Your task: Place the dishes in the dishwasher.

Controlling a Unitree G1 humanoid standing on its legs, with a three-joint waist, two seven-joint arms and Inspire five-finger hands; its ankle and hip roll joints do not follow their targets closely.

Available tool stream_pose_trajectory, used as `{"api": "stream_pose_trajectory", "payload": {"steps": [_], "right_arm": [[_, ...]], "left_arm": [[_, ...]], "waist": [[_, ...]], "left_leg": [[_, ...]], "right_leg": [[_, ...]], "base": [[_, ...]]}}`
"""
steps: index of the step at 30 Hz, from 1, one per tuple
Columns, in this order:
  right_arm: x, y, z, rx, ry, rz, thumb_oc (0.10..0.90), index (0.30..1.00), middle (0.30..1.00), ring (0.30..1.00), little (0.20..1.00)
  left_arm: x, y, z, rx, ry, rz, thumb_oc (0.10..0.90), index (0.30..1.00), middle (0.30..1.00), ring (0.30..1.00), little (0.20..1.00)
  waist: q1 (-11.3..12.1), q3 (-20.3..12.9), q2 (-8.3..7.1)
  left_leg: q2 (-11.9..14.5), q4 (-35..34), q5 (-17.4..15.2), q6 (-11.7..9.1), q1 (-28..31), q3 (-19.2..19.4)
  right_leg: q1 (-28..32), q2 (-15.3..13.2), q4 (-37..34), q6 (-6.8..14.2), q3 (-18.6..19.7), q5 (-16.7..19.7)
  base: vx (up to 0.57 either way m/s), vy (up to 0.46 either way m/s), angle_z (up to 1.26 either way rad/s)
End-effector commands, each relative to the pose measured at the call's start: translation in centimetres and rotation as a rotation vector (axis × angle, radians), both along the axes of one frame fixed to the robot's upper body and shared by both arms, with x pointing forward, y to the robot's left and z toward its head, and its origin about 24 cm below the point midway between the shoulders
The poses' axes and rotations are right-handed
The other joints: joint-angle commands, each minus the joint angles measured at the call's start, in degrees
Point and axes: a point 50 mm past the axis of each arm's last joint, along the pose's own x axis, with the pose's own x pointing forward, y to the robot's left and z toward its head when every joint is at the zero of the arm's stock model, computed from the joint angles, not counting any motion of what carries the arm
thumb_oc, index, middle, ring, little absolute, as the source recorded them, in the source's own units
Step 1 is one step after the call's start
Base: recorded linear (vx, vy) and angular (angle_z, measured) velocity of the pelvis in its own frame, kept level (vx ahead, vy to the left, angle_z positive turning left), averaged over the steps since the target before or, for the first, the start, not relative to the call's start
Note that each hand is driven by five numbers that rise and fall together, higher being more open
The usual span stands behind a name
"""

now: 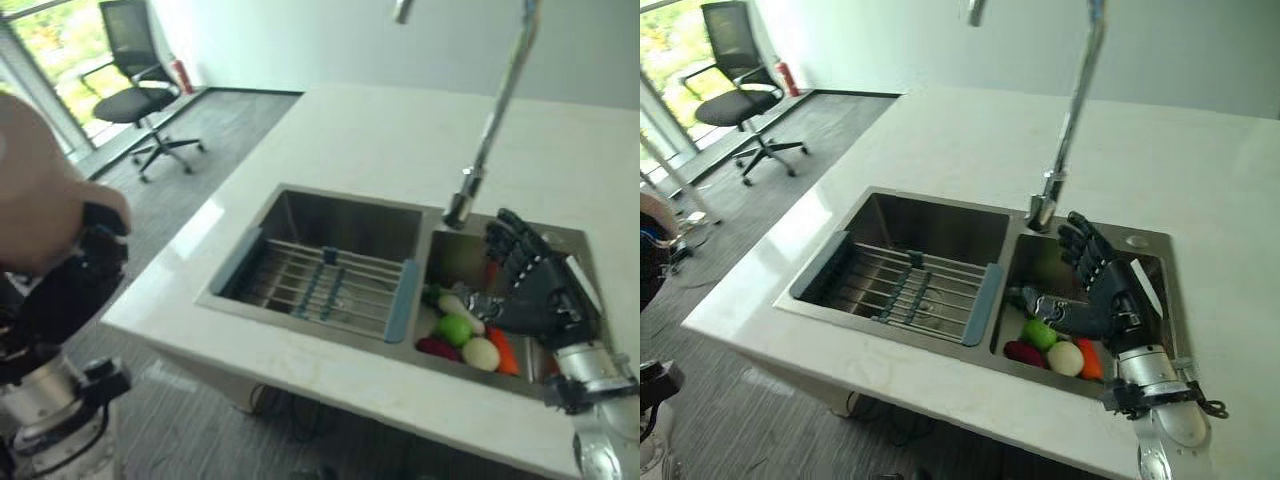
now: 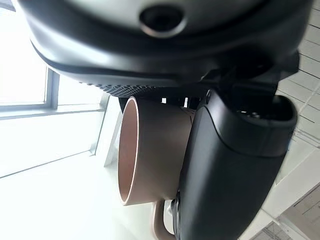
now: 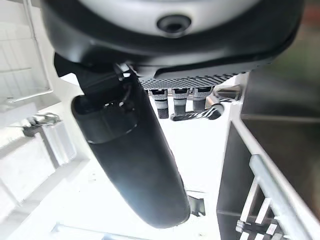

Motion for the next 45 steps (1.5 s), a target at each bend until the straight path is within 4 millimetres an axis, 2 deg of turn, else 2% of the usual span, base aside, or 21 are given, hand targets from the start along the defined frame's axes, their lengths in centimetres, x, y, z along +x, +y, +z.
{"api": "stream_pose_trajectory", "payload": {"steps": [1,3,5,7,8,9,10,11,12,13,14,15,16,17,18,20,21,22,25,29,45], "right_arm": [[0.9,0.9,7.7,-0.07,-0.454,0.0,0.8,0.9,0.9,0.9,0.9],[0.9,0.5,7.9,-0.083,-0.465,-0.026,0.8,0.9,0.9,0.9,0.9],[0.8,0.3,7.9,-0.087,-0.469,-0.046,0.8,0.9,0.9,0.9,0.9],[0.7,0.2,7.9,-0.077,-0.47,-0.052,0.8,0.9,0.9,0.9,0.9],[0.3,0.1,7.4,-0.052,-0.473,-0.065,0.8,0.9,0.9,0.9,0.9],[0.2,0.2,7.1,-0.039,-0.474,-0.066,0.8,0.9,0.9,0.9,0.9],[0.1,0.9,6.5,-0.023,-0.471,-0.07,0.8,0.9,0.9,0.9,0.9],[0.1,1.0,6.4,-0.022,-0.471,-0.068,0.8,0.9,0.9,0.9,0.9],[0.2,1.9,6.0,-0.022,-0.466,-0.066,0.8,0.9,0.9,0.9,0.9],[0.2,2.0,6.0,-0.021,-0.465,-0.067,0.8,0.9,0.9,0.9,0.9],[0.4,2.3,5.9,-0.018,-0.462,-0.067,0.8,0.9,0.9,0.9,0.9],[0.5,2.5,5.9,-0.011,-0.463,-0.067,0.8,0.9,0.9,0.9,0.9],[0.5,2.5,5.9,-0.009,-0.464,-0.074,0.8,0.9,0.9,0.9,0.9],[0.4,2.4,5.8,-0.005,-0.465,-0.091,0.8,0.9,0.9,0.9,0.9],[0.2,1.7,5.7,0.004,-0.463,-0.102,0.8,0.9,0.9,0.9,0.9],[0.3,1.6,5.9,0.001,-0.463,-0.087,0.8,0.9,0.9,0.9,0.9],[0.6,1.8,6.0,0.007,-0.459,-0.062,0.8,0.9,0.9,0.9,0.9],[0.7,2.2,6.1,0.01,-0.46,-0.023,0.8,0.9,0.9,0.9,0.9],[0.9,2.5,6.2,0.013,-0.461,0.006,0.8,0.9,0.9,0.9,0.9],[1.3,2.9,6.2,0.006,-0.453,0.057,0.8,0.9,0.9,0.9,0.9],[1.1,3.2,6.1,-0.01,-0.439,0.107,0.8,0.9,0.9,0.9,0.9]], "left_arm": [[-2.9,0.9,3.7,0.071,-0.251,-0.024,0.4,0.3,0.3,0.3,0.3],[-2.7,0.7,3.7,0.049,-0.269,-0.052,0.4,0.3,0.3,0.3,0.3],[-2.6,0.5,3.5,0.037,-0.269,-0.077,0.4,0.3,0.3,0.3,0.3],[-2.7,0.5,3.4,0.035,-0.256,-0.089,0.4,0.3,0.3,0.3,0.3],[-2.9,0.4,3.3,0.047,-0.237,-0.108,0.4,0.3,0.3,0.3,0.3],[-2.8,0.4,3.2,0.05,-0.224,-0.11,0.4,0.3,0.3,0.3,0.3],[-2.6,0.3,3.3,0.049,-0.201,-0.13,0.4,0.3,0.3,0.3,0.3],[-2.5,0.3,3.3,0.05,-0.199,-0.13,0.4,0.3,0.3,0.3,0.3],[-2.1,0.2,3.7,0.047,-0.194,-0.149,0.4,0.3,0.3,0.3,0.3],[-2.0,0.2,3.7,0.047,-0.193,-0.152,0.4,0.3,0.3,0.3,0.3],[-1.8,0.1,3.9,0.045,-0.188,-0.161,0.4,0.3,0.3,0.3,0.3],[-1.4,-0.1,4.0,0.042,-0.181,-0.175,0.4,0.3,0.3,0.3,0.3],[-1.3,-0.2,4.0,0.042,-0.181,-0.182,0.4,0.3,0.3,0.3,0.3],[-1.1,-0.3,4.0,0.044,-0.18,-0.203,0.4,0.3,0.3,0.3,0.3],[-0.6,-0.6,4.0,0.038,-0.18,-0.248,0.4,0.3,0.3,0.3,0.3],[-0.4,-1.0,3.8,0.031,-0.177,-0.257,0.4,0.3,0.3,0.3,0.3],[-0.2,-1.4,3.7,0.022,-0.168,-0.259,0.4,0.3,0.3,0.3,0.3],[-0.2,-1.3,3.4,0.0,-0.155,-0.255,0.4,0.3,0.3,0.3,0.3],[-0.4,-1.2,3.3,-0.033,-0.141,-0.267,0.4,0.3,0.3,0.3,0.3],[-0.1,-1.0,3.0,-0.055,-0.12,-0.257,0.4,0.3,0.3,0.3,0.3],[-0.4,-0.9,2.9,-0.048,-0.117,-0.232,0.4,0.3,0.3,0.3,0.3]], "waist": [[0.26,0.47,-2.34],[-0.63,0.65,-2.63],[-0.67,0.48,-2.35],[-0.58,0.19,-1.98],[-0.23,-0.18,-1.1],[0.16,-0.18,-0.75],[1.23,0.01,-0.42],[1.4,0.06,-0.39],[2.09,0.34,-0.23],[2.16,0.35,-0.19],[2.35,0.37,0.06],[1.69,0.43,0.27],[1.31,0.47,0.31],[0.34,0.77,0.33],[-1.83,0.67,0.11],[-1.88,0.38,-0.4],[-1.49,-0.23,-0.96],[-0.11,-0.57,-1.27],[1.5,-1.2,-1.45],[1.93,-1.72,-1.06],[2.27,-1.26,-1.17]], "left_leg": [[7.71,18.26,-0.91,-1.26,4.12,-5.17],[10.65,18.26,1.31,-2.57,5.97,-3.43],[12.44,18.26,1.28,-3.33,6.35,-3.3],[12.83,18.26,-1.07,-3.1,6.41,-3.3],[12.81,18.26,-5.13,-2.71,6.17,-3.39],[12.09,18.26,-6.68,-2.59,5.64,-4.2],[8.51,18.26,-9.79,-1.23,4.27,-8.21],[7.91,18.26,-10.2,-0.92,4.08,-8.79],[4.62,18.26,-12.13,1.15,3.01,-12.21],[4.2,18.26,-12.3,1.51,2.79,-12.79],[3.26,18.26,-12.63,2.45,2.18,-14.49],[2.45,18.26,-12.74,3.35,1.48,-16.64],[2.24,18.26,-12.81,3.68,1.22,-17.35],[2.02,18.26,-11.49,4.39,0.18,-17.84],[1.22,18.26,-9.96,4.82,-2.08,-23.45],[0.87,18.26,-8.87,4.37,-3.05,-24.78],[0.53,18.26,-8.49,4.06,-3.67,-24.82],[1.07,18.26,-8.09,3.49,-3.63,-23.97],[1.34,18.26,-7.84,2.7,-3.97,-24.62],[2.36,18.26,-7.83,1.76,-4.08,-24.3],[3.19,18.26,-8.89,1.76,-3.37,-23.42]], "right_leg": [[-0.04,1.58,-3.34,6.91,8.07,1.79],[-0.66,0.93,-3.34,6.59,7.26,2.49],[-0.86,-0.1,-3.34,6.94,6.39,3.33],[-1.18,-1.66,-3.34,8.03,5.17,4.77],[-1.31,-4.4,-3.34,9.83,2.84,7.92],[-1.29,-5.66,-3.34,10.68,2.07,9.35],[-1.21,-8.5,-3.34,12.82,1.32,13.88],[-1.17,-8.81,-3.34,13.01,1.26,14.42],[-1.02,-9.68,-3.34,13.73,1.88,16.79],[-0.95,-9.6,-3.34,13.72,2.11,16.89],[-0.73,-8.87,-3.34,13.45,3.2,16.81],[-1.06,-7.0,-3.34,13.07,6.53,16.24],[-1.37,-6.05,-3.34,12.9,8.16,15.89],[-2.15,-3.41,-3.34,11.4,10.77,15.21],[-2.18,6.21,-3.34,9.09,20.46,6.75],[-2.28,8.59,-3.34,7.95,22.03,4.2],[-3.0,8.99,-3.34,7.87,22.19,4.13],[-2.42,8.17,-3.34,7.57,20.39,2.68],[-2.17,7.8,-3.34,7.34,19.64,1.32],[-1.82,7.32,-3.34,7.16,18.26,0.47],[-0.69,5.72,-3.34,8.07,15.93,0.15]], "base": [[-0.2,0.228,1.63],[-0.21,0.319,0.48],[-0.17,0.289,1.49],[-0.14,0.352,1.68],[-0.14,0.539,1.2],[-0.09,0.827,1.53],[0.0,0.614,1.24],[0.05,0.739,1.57],[0.04,0.403,0.77],[0.05,0.468,0.77],[0.04,0.298,0.57],[0.04,0.274,0.61],[-0.04,0.166,1.16],[-0.02,0.063,1.35],[-0.02,0.049,1.6],[0.03,-0.017,2.2],[0.05,-0.149,1.78],[0.05,-0.184,0.28],[0.01,-0.117,-0.29],[0.01,-0.053,0.08],[0.0,0.011,0.1]]}}
